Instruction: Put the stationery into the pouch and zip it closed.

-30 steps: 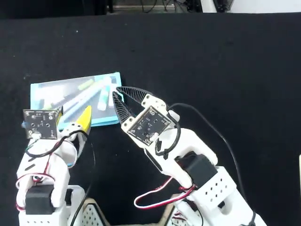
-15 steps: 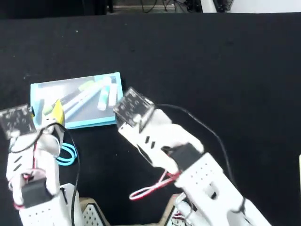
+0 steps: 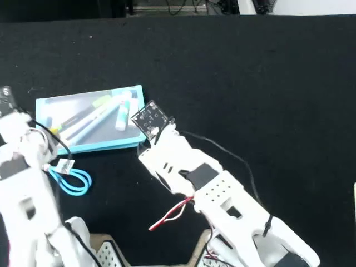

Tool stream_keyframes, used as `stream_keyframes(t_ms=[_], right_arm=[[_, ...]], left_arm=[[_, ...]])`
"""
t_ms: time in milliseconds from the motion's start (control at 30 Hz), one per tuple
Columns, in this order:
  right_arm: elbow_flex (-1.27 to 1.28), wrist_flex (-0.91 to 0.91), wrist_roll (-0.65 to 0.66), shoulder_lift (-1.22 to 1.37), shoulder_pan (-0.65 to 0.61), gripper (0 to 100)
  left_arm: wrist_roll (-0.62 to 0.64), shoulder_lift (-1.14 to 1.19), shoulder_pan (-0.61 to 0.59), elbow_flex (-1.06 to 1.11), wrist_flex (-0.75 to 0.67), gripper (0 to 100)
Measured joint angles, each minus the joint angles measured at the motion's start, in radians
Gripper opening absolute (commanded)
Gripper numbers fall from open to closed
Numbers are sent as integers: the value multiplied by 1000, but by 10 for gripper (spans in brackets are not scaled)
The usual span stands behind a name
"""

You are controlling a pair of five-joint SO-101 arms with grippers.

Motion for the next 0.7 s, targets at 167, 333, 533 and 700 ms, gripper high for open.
stream_keyframes(t_ms=[167,333,533,700], right_arm=[[3,-12,0,0,0,148],[3,-12,0,0,0,148],[6,-12,0,0,0,148],[6,-12,0,0,0,148]], left_arm=[[5,301,-51,-253,176,255],[6,549,-86,-422,272,255],[6,680,-149,-537,358,199],[6,736,-160,-537,358,199]])
